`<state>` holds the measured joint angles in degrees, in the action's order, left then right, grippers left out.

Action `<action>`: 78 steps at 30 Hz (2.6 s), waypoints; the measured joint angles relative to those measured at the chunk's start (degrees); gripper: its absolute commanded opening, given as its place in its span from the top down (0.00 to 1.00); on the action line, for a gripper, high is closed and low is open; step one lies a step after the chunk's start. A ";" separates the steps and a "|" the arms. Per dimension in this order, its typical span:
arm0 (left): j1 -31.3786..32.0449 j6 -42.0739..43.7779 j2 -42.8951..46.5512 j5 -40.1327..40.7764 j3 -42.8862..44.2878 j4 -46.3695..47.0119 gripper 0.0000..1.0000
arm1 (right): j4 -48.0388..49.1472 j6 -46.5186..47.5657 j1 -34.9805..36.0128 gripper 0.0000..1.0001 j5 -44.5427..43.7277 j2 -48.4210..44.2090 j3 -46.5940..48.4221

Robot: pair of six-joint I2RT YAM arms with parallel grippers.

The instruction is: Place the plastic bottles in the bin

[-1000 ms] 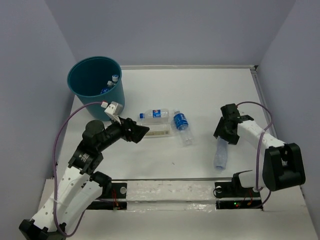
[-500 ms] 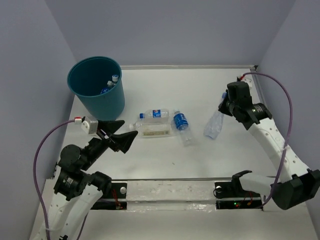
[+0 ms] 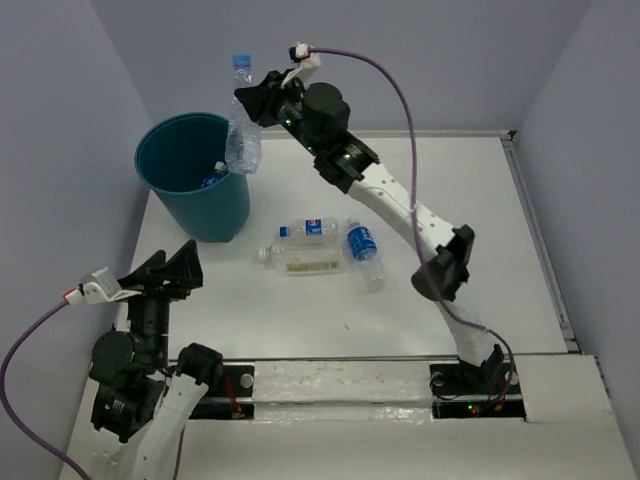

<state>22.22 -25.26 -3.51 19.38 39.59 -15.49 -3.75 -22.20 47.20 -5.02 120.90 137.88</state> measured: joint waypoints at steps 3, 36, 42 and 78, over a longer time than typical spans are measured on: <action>-0.17 -1.90 1.75 5.42 0.37 -1.33 0.01 | 5.88 0.15 0.98 0.94 2.62 13.60 11.19; -0.15 -5.29 -1.25 3.48 -0.74 -2.38 0.01 | 35.56 -4.70 5.60 0.84 -14.95 30.49 16.83; -0.15 -5.29 -1.40 3.41 -0.74 -2.34 0.01 | 37.53 -2.93 5.38 0.68 -14.91 30.73 16.61; 2.82 -11.04 -31.63 -21.99 -4.28 9.27 0.02 | 0.15 8.11 -6.32 0.22 -2.14 -45.27 -59.19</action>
<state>25.04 -36.29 -35.14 -2.61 35.31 -6.22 -3.60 -14.09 40.88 -7.16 75.64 78.70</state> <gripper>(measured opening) 0.988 0.687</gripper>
